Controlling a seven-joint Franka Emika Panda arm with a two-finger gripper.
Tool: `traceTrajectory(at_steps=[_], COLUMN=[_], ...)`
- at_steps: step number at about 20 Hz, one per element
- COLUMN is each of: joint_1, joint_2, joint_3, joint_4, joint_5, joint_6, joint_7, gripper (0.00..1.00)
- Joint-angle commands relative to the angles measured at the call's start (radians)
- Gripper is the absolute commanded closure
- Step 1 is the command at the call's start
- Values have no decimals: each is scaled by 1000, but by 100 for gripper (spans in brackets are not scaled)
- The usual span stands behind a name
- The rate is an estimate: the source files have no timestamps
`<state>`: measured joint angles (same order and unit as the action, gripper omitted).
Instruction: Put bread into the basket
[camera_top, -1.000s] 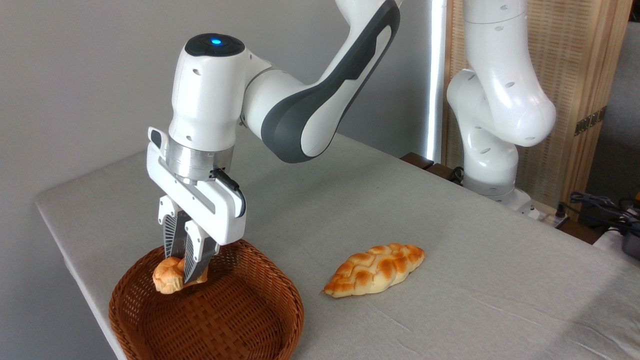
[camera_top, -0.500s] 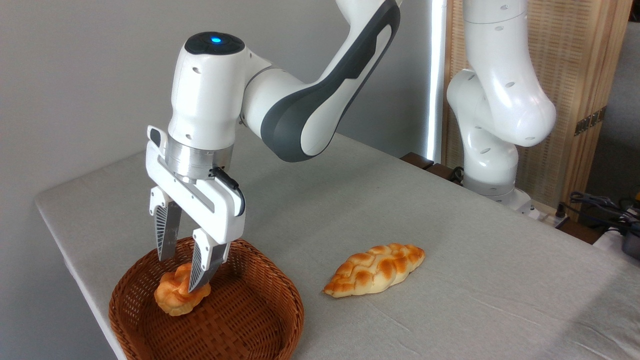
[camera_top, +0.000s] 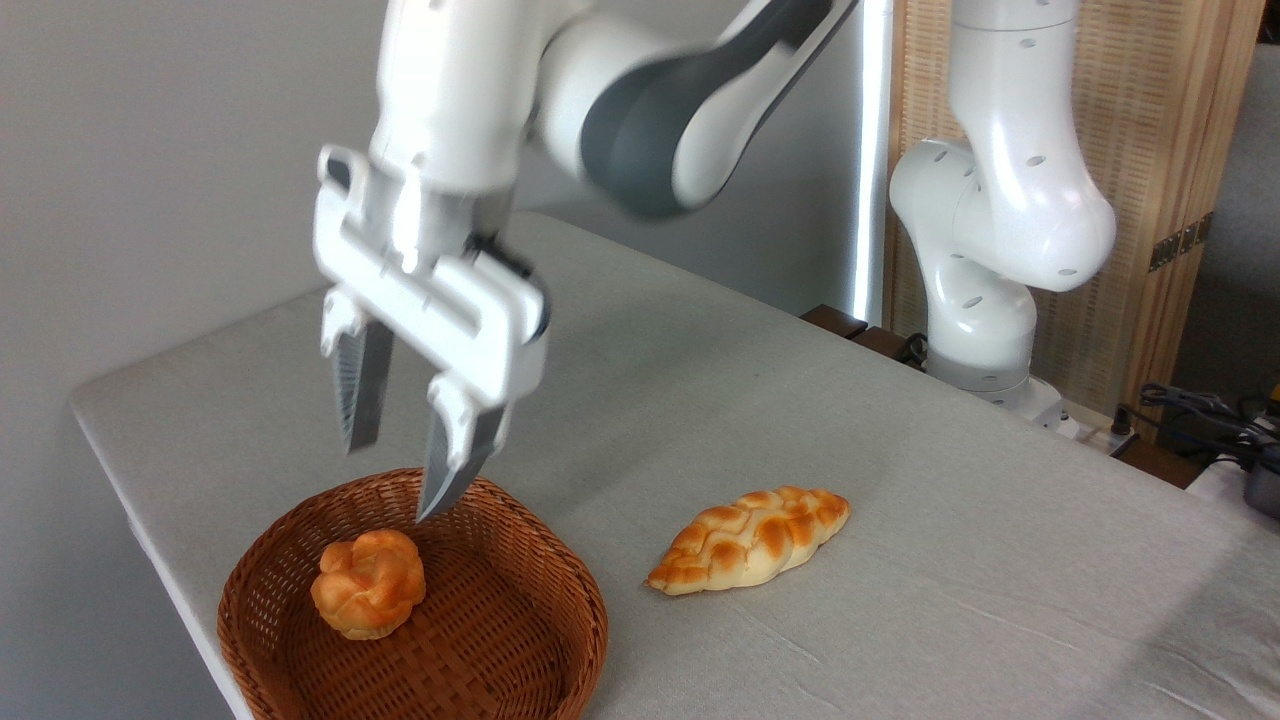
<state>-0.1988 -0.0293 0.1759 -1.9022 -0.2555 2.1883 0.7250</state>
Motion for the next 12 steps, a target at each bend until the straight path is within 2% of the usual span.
traceTrajectory(at_steps=[1, 3, 5, 7, 10, 12], joint_1=[22, 22, 22, 22, 22, 22], joint_2=[-86, -72, -67, -60, -25, 15], joint_3=[-12, -13, -13, -15, -41, -47], joint_4=[75, 184, 230, 241, 280, 317], joint_5=[42, 126, 157, 162, 234, 239], joint_6=[-264, -459, -547, -565, -587, -590], joint_7=[-1, 1, -1, -1, -2, -27], gripper=[0, 0, 0, 0, 0, 0])
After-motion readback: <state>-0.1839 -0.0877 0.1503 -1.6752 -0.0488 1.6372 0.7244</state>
